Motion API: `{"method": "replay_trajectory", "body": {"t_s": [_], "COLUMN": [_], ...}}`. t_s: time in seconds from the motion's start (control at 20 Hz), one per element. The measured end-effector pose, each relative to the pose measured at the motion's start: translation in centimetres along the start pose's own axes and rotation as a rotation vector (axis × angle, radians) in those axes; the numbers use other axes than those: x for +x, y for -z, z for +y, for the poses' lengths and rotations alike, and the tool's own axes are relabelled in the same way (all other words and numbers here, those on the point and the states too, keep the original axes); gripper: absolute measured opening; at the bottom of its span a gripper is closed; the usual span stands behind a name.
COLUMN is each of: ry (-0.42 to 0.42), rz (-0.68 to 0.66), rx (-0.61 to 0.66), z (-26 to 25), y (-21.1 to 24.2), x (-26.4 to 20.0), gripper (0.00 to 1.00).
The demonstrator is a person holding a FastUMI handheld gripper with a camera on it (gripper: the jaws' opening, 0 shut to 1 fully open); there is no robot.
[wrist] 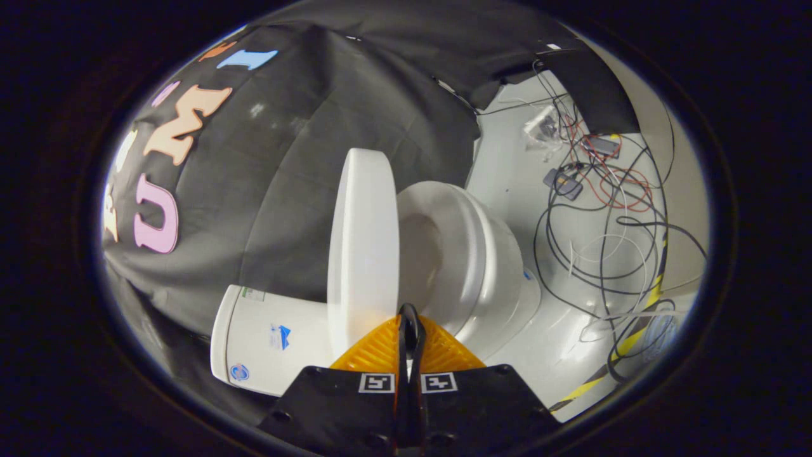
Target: Open the toilet lid.
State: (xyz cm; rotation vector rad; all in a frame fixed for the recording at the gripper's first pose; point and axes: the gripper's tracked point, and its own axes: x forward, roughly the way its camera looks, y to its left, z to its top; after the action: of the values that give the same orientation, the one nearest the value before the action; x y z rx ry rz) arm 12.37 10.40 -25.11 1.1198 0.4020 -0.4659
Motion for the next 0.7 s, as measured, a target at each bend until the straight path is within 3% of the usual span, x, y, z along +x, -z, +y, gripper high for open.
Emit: {"method": "replay_trajectory", "body": {"t_s": [0.7], "ry": [-0.148], "rz": [-0.107], "rx": [-0.106], "z": [5.9], "y": [-1.2], "x": [-2.3], "gripper": [0.01]}}
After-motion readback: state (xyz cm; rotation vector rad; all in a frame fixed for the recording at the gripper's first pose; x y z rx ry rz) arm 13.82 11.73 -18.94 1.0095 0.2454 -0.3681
